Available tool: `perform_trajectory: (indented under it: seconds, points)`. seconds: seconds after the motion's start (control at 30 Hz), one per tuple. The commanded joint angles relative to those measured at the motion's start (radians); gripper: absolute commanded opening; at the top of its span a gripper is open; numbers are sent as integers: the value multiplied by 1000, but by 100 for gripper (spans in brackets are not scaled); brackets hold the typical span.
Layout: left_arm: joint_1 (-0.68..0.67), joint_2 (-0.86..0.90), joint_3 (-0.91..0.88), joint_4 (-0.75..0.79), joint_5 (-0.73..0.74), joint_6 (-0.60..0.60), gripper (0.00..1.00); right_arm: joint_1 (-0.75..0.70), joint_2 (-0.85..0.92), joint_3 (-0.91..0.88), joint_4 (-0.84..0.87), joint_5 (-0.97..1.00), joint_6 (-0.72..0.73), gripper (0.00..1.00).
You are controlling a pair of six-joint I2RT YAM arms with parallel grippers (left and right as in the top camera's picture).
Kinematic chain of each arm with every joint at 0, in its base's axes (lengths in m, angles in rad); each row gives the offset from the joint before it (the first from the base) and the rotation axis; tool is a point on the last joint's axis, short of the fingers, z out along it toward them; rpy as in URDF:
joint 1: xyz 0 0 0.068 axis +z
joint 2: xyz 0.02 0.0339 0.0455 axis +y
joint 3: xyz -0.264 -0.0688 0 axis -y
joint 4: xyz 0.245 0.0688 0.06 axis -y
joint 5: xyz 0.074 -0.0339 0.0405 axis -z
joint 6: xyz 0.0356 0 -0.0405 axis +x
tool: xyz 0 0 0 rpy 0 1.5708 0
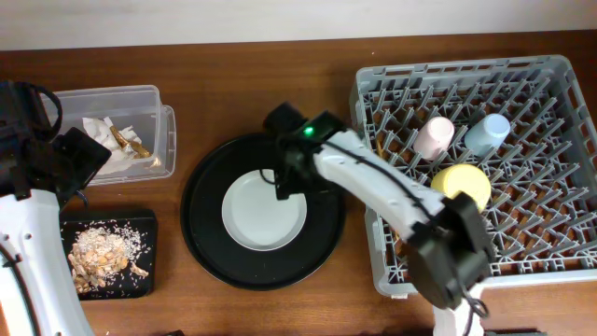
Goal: Sort waste into correct bins and load items into the dishwasher rack
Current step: 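Reach the right gripper to the white plate and grasp its rim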
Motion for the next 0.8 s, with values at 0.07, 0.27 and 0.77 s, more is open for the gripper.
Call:
perform_trajectory:
  seconds: [0.07,0.27,0.77]
  points:
    - [6,-5,7,-2,0,11,99,19,150,-5,14,-6,29,73]
    - [6,-5,7,-2,0,11,99,20,180,-13,55,-31,28,39]
    - [6,-5,7,-2,0,11,99,-40,130,34,-14,-11,28,4]
